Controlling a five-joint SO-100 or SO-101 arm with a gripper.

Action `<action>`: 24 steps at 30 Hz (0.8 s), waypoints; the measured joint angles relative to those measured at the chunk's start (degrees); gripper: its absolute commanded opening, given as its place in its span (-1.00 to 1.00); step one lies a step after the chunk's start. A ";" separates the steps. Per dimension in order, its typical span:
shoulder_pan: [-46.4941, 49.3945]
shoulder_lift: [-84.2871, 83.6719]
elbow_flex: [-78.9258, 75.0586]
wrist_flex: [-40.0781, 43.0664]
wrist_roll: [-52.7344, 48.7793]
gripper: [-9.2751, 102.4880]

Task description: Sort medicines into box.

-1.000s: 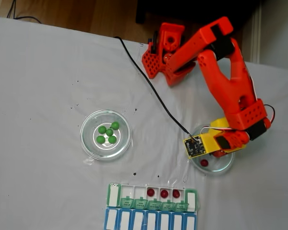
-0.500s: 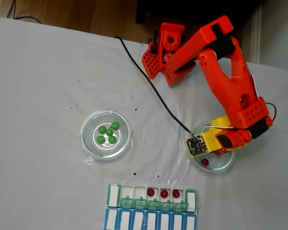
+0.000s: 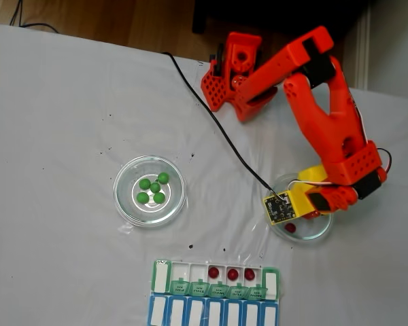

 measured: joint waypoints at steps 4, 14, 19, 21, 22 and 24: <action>0.00 -0.18 -0.53 0.00 -0.09 -0.49; 0.00 -0.70 -0.53 0.53 -0.09 -0.61; 0.00 -1.05 -1.05 0.88 -0.09 -0.64; 0.00 -1.05 -1.14 0.88 -0.09 -0.66; 0.00 -1.05 -1.14 0.88 -0.09 -0.67; 0.00 -1.23 -1.14 0.88 -0.09 -0.69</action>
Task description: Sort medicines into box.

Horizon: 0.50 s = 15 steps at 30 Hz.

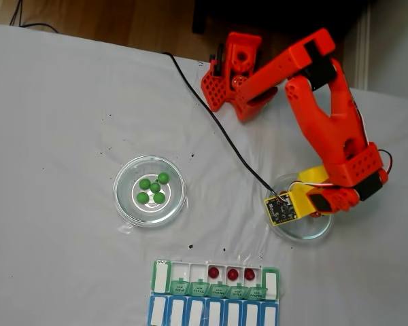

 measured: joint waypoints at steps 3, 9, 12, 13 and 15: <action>0.00 0.00 0.00 0.00 -0.09 -0.72; 0.00 -0.62 -0.18 0.70 -1.05 -0.76; 0.00 -0.70 -0.70 0.79 -1.23 -0.78; 0.00 -0.70 -0.79 0.79 -1.32 -0.79; 0.00 -0.70 -1.05 0.79 -1.58 -0.80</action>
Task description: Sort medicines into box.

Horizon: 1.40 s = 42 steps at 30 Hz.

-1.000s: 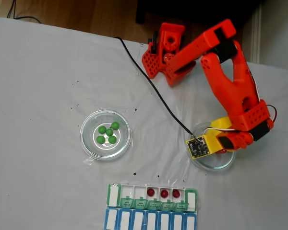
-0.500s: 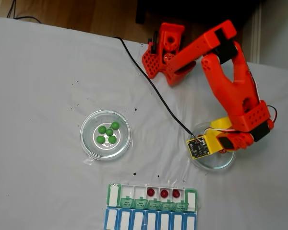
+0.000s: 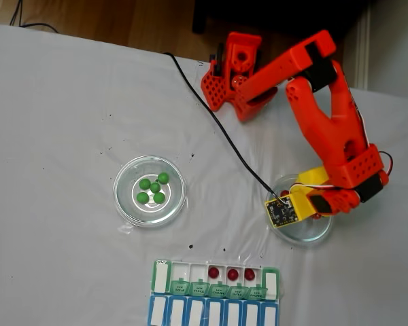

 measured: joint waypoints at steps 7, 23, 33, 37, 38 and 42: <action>0.00 -0.18 -0.26 0.44 -0.18 -0.81; 3.43 3.25 -1.05 -1.58 -4.22 -0.81; 6.33 6.15 -0.97 -1.05 -6.77 -0.81; 7.03 6.15 -0.97 -0.79 -7.56 -0.81; 7.56 6.15 -0.97 -0.70 -8.00 -0.81; 9.32 6.15 -0.97 -1.58 -9.40 -0.81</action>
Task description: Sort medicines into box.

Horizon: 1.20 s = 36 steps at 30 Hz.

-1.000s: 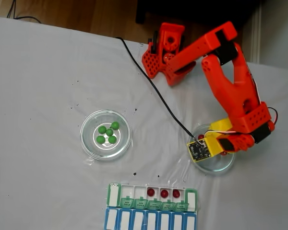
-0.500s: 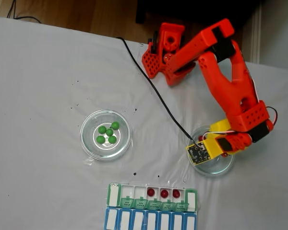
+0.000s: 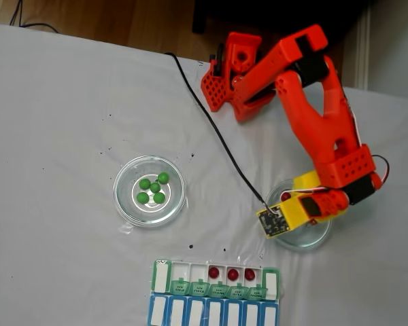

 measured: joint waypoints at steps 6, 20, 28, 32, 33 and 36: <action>1.93 0.00 0.00 -1.23 -1.93 -0.77; 1.41 2.37 0.00 -2.81 -2.72 -0.53; -0.88 2.64 0.62 -2.90 -1.85 -0.53; -2.20 2.64 1.23 -2.90 -1.14 -0.53; -2.46 2.64 1.67 -3.43 -0.97 -0.53; -2.90 2.64 2.64 -4.83 -0.79 -0.53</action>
